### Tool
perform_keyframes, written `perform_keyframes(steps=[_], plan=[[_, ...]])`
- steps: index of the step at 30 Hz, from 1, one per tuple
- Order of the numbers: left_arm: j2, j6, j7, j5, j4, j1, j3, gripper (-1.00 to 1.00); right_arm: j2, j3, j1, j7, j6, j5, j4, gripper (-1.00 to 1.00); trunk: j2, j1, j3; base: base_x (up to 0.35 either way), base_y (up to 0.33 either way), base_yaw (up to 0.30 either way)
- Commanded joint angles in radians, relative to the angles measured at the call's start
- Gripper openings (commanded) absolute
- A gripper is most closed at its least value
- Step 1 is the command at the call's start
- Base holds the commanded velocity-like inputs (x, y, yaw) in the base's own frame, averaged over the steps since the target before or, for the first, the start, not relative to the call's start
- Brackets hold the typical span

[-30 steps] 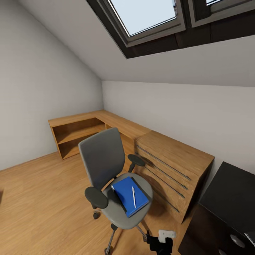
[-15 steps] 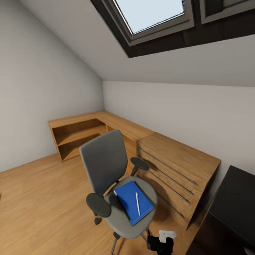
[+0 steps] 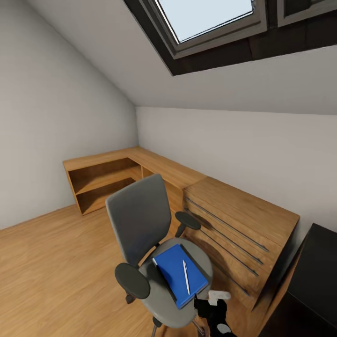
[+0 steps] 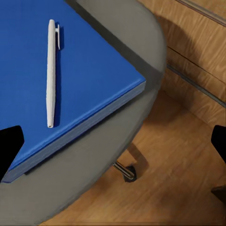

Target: In the bedroom, organize the workspace by keeping the computer under the desk, ensuring the monitor is on the desk, placing the keyboard on the desk next to the monitor, placing the mouse on the desk next to the keyboard, moving the folder from the swivel chair onto the desk next to the mouse, stacking the notebook on top of the folder with the pen on top of the notebook, and positioning the swivel chair next to the desk.

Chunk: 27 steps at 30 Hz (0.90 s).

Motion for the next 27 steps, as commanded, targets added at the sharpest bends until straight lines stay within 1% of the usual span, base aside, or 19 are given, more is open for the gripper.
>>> perform_keyframes(steps=[1, 6, 7, 11, 12, 13, 14, 16, 18, 19, 21, 22, 23, 24, 25, 27], plan=[[0.001, -0.004, 0.002, 0.009, 0.000, 0.000, -0.003, 1.00, -0.003, -0.001, -0.001, -0.004, 0.063, 0.001, -0.048, 1.00, -0.001, 0.000, -0.001, 0.004, 0.002, 0.000], [0.002, -0.005, 0.000, 0.009, 0.000, 0.000, -0.002, 1.00, -0.008, -0.001, -0.005, -0.004, 0.210, 0.002, -0.153, 1.00, -0.001, 0.000, -0.001, 0.060, 0.001, 0.000], [0.002, -0.005, -0.001, 0.009, -0.001, 0.000, -0.002, 1.00, -0.010, -0.001, -0.011, -0.004, 0.267, 0.003, -0.176, 1.00, -0.001, 0.000, -0.001, 0.209, 0.000, 0.000], [0.002, -0.006, -0.002, 0.007, -0.001, 0.000, -0.002, 1.00, -0.011, -0.001, -0.052, -0.003, 0.412, 0.004, -0.199, 1.00, -0.001, 0.000, -0.001, 0.261, 0.000, 0.000], [0.002, -0.006, -0.002, 0.007, -0.001, 0.000, -0.002, 1.00, -0.011, -0.001, -0.082, -0.004, 0.492, 0.003, -0.204, 1.00, -0.001, 0.000, -0.001, 0.299, 0.000, 0.000], [0.002, -0.006, -0.002, 0.007, -0.001, 0.000, -0.002, 1.00, -0.011, -0.001, -0.097, -0.004, 0.530, 0.002, -0.206, 1.00, -0.001, 0.000, -0.001, 0.305, 0.000, 0.000], [0.002, -0.006, -0.002, 0.006, -0.001, 0.000, -0.002, 1.00, -0.009, -0.003, -0.150, -0.004, 0.670, -0.002, -0.214, 1.00, -0.001, 0.000, -0.001, 0.322, 0.000, 0.000], [0.002, -0.006, -0.003, 0.006, -0.001, 0.000, -0.002, 1.00, -0.008, -0.003, -0.165, -0.005, 0.714, -0.003, -0.218, 1.00, -0.001, 0.000, -0.001, 0.325, 0.000, 0.000], [0.002, -0.006, -0.003, 0.006, -0.001, 0.000, -0.002, 1.00, -0.008, -0.003, -0.172, -0.006, 0.738, -0.003, -0.220, 1.00, -0.001, 0.000, -0.001, 0.328, 0.000, 0.000], [0.002, -0.006, -0.004, 0.006, -0.001, 0.000, -0.002, 1.00, -0.008, -0.003, -0.181, -0.004, 0.791, -0.004, -0.221, 1.00, -0.001, 0.000, -0.001, 0.330, 0.000, 0.000], [0.004, -0.006, -0.004, 0.006, -0.001, 0.000, -0.002, 1.00, -0.007, -0.002, -0.189, 0.000, 0.850, -0.004, -0.217, 1.00, -0.001, 0.000, -0.001, 0.321, 0.000, 0.000], [0.013, -0.006, -0.002, 0.007, -0.002, 0.000, -0.001, 1.00, -0.007, 0.000, -0.191, 0.002, 0.878, -0.003, -0.214, 1.00, -0.001, 0.000, -0.001, 0.173, 0.000, 0.000], [0.021, -0.006, -0.001, 0.008, -0.002, 0.000, -0.001, 1.00, -0.005, 0.002, -0.192, 0.002, 0.891, -0.003, -0.213, 1.00, -0.001, 0.000, -0.001, 0.111, 0.000, 0.000], [0.030, -0.006, -0.001, 0.010, -0.003, 0.000, 0.000, 1.00, 0.000, 0.005, -0.192, 0.003, 0.899, -0.002, -0.210, 1.00, -0.001, 0.000, -0.001, 0.071, 0.000, 0.000], [0.041, -0.006, 0.000, 0.012, -0.004, 0.000, 0.002, 1.00, 0.011, 0.009, -0.193, 0.006, 0.906, -0.002, -0.194, 1.00, -0.001, 0.000, -0.001, 0.036, 0.000, 0.000], [0.048, -0.006, -0.001, 0.014, -0.010, 0.000, 0.003, 1.00, 0.019, 0.014, -0.193, 0.012, 0.909, -0.001, -0.171, 1.00, -0.001, 0.000, -0.001, 0.024, 0.000, 0.000]])
